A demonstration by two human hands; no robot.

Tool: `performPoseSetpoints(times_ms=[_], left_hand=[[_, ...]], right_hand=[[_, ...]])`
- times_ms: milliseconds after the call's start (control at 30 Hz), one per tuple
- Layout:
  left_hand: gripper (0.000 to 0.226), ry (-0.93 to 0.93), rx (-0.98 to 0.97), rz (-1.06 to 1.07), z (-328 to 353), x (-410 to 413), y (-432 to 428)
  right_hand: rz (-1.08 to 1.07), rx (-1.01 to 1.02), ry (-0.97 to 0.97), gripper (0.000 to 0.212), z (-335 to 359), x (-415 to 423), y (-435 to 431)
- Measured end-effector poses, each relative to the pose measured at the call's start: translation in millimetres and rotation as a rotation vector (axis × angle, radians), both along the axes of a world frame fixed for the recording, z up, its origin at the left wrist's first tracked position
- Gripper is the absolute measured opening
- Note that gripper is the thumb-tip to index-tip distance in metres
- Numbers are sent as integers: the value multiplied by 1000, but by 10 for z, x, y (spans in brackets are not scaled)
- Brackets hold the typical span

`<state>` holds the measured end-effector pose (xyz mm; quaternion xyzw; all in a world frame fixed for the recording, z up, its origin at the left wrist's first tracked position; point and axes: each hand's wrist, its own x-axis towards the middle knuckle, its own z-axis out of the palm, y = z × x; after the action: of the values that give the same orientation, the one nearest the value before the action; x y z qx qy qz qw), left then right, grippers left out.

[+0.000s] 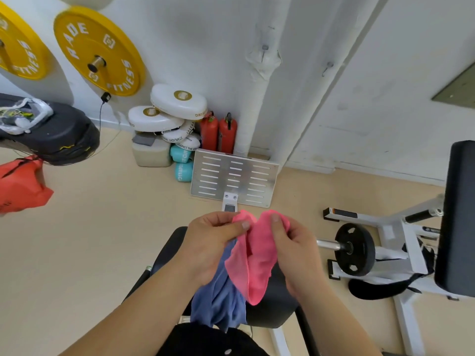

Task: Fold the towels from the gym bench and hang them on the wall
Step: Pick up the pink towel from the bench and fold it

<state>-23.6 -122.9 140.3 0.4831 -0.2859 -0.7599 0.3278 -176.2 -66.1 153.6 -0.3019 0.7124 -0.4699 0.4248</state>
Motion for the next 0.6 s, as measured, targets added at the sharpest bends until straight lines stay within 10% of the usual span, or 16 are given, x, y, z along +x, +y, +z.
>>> performPoseSetpoints(times_ms=[600], left_hand=[[27,-213,-409,3,369,-18,102]], right_hand=[[94,-147,-237,38,276,66,-69]])
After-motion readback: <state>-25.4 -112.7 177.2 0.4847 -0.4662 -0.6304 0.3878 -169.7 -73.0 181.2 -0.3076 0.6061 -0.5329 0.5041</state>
